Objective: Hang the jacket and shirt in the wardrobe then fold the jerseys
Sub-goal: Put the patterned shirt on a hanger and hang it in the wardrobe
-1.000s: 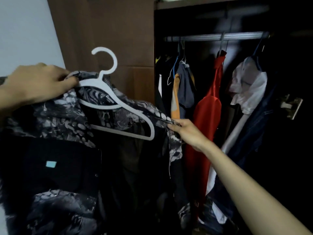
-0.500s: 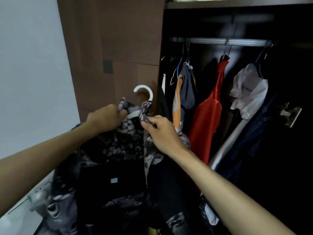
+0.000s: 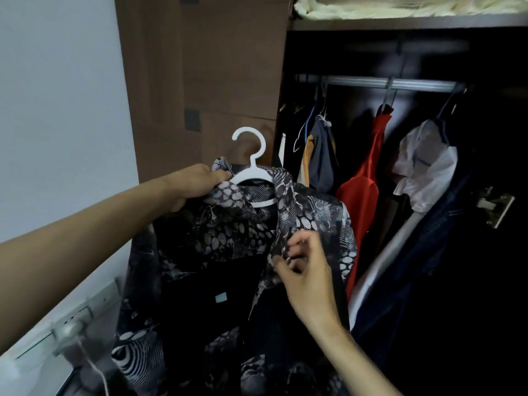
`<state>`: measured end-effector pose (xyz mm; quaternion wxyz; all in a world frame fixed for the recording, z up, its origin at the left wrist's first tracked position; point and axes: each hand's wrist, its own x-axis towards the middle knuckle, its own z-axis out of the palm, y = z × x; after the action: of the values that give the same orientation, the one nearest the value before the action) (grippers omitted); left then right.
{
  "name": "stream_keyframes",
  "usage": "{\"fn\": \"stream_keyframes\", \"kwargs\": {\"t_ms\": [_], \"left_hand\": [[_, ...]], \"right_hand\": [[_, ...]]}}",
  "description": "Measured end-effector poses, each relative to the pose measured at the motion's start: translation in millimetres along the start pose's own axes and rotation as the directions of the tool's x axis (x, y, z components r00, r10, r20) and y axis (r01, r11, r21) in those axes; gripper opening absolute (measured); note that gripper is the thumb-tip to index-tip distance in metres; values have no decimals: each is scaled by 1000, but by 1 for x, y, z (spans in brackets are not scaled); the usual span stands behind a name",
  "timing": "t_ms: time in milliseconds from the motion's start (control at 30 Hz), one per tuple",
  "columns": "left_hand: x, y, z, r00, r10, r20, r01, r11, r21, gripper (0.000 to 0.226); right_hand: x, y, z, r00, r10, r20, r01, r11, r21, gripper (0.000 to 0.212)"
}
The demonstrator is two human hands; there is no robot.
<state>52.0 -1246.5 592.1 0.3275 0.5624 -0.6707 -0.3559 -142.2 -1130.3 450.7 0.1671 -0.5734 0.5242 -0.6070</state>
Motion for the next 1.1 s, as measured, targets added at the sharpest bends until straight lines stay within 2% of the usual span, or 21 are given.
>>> {"fn": "stream_keyframes", "kwargs": {"t_ms": [100, 200, 267, 333, 400, 500, 533, 667, 867, 967, 1100], "left_hand": [[-2, 8, 2, 1000, -6, 27, 6, 1000, -14, 45], [-3, 14, 4, 999, 8, 45, -6, 999, -41, 45], [-3, 16, 3, 998, 10, 54, -8, 999, -47, 45], [-3, 19, 2, 999, 15, 49, -13, 999, -32, 44], [-5, 22, -1, 998, 21, 55, -20, 1000, -22, 44], [-6, 22, -2, 997, 37, 64, -37, 999, -1, 44], [-6, 21, -2, 997, 40, 66, -40, 999, 4, 44], [-5, 19, -1, 995, 36, 91, -38, 999, 19, 43], [-5, 10, -4, 992, -30, 122, 37, 997, -64, 41], [-7, 9, -3, 990, -44, 137, 60, 991, -118, 40], [-6, 11, -3, 988, -46, 145, 66, 988, -137, 39]], "right_hand": [[1, -7, -8, 985, -141, 95, 158, 967, -198, 25], [9, -20, -15, 958, -222, 180, 270, 909, -317, 11], [16, -35, -21, 926, -222, 305, 330, 868, -371, 17], [24, -50, -29, 865, -155, 477, 375, 831, -410, 29], [33, -65, -36, 808, -155, 569, 464, 761, -453, 26], [45, -78, -40, 760, -324, 563, 640, 526, -560, 22], [47, -80, -39, 749, -360, 556, 659, 486, -574, 22], [46, -77, -17, 746, -368, 555, 665, 399, -631, 18], [21, -49, 11, 837, -325, 440, 541, 371, -755, 2], [14, -42, 24, 851, -337, 403, 497, 269, -825, 18], [18, -26, 29, 847, -403, 346, 480, 302, -824, 40]]}}
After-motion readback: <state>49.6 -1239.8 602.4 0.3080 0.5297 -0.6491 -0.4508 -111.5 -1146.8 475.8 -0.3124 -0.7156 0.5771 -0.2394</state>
